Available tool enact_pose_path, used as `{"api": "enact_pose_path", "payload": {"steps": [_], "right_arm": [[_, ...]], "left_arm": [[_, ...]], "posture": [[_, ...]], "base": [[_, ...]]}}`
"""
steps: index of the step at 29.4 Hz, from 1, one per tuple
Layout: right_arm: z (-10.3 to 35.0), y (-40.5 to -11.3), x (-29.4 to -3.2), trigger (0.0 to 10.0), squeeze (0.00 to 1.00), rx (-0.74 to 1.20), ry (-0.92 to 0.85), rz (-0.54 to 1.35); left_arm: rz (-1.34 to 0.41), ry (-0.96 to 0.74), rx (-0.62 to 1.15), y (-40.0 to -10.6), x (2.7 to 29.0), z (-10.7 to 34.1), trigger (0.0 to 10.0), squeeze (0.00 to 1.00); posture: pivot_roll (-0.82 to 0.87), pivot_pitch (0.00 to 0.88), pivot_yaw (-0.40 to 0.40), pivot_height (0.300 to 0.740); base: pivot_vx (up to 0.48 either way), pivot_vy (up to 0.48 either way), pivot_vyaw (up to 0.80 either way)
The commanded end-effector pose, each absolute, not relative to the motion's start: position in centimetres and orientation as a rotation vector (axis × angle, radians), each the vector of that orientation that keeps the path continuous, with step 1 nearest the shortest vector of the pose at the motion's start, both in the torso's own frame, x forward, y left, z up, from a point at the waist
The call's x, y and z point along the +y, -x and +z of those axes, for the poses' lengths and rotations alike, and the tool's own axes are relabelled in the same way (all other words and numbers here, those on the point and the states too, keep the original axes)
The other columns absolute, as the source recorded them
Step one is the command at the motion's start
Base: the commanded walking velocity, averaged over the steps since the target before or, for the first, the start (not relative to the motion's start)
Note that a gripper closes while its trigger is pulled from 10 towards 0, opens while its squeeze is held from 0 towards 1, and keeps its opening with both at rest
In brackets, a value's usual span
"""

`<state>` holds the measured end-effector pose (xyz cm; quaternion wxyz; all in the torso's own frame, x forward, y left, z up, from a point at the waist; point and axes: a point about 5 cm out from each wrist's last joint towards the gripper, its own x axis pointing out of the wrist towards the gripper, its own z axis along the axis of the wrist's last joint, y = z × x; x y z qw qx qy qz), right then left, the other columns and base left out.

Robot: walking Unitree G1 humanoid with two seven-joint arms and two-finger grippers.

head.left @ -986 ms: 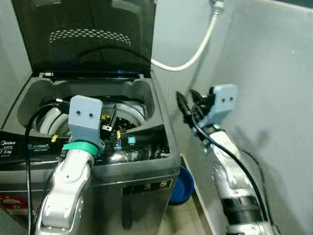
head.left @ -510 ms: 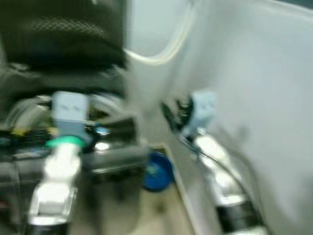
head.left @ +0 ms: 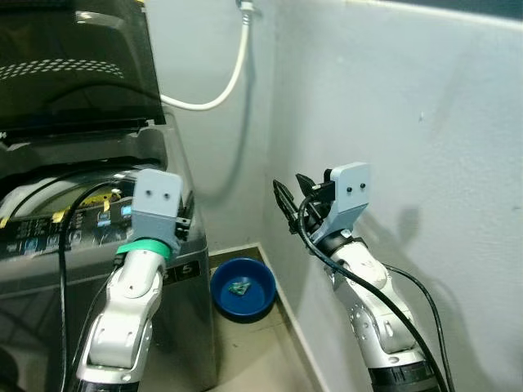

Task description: Clothes washing

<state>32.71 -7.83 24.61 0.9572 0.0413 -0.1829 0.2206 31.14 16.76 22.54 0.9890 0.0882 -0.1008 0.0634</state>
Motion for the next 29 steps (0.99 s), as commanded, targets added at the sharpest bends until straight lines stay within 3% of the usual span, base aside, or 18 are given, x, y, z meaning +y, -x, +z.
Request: {"api": "enact_pose_path", "payload": {"steps": [1,9,29], "right_arm": [[24.6,-33.4,-8.0,10.0,0.0,-0.347,-0.086,0.427],[24.6,-33.7,-8.4,10.0,0.0,-0.328,-0.072,0.399],[21.6,-34.0,-11.3,10.0,0.0,-0.216,-0.003,0.29]], "left_arm": [[0.141,-0.161,-0.167,-31.0,16.7,21.9,10.0,0.0],[0.136,-0.144,-0.202,-31.1,16.6,22.1,10.0,0.0],[0.061,-0.136,-0.165,-31.8,15.2,21.6,10.0,0.0]], "posture": [[-0.01,0.053,-0.048,0.74],[-0.03,0.045,-0.052,0.74],[-0.06,0.057,-0.021,0.74]], "base": [[0.0,0.0,0.0],[0.0,0.36,0.0],[0.0,0.0,0.0]]}}
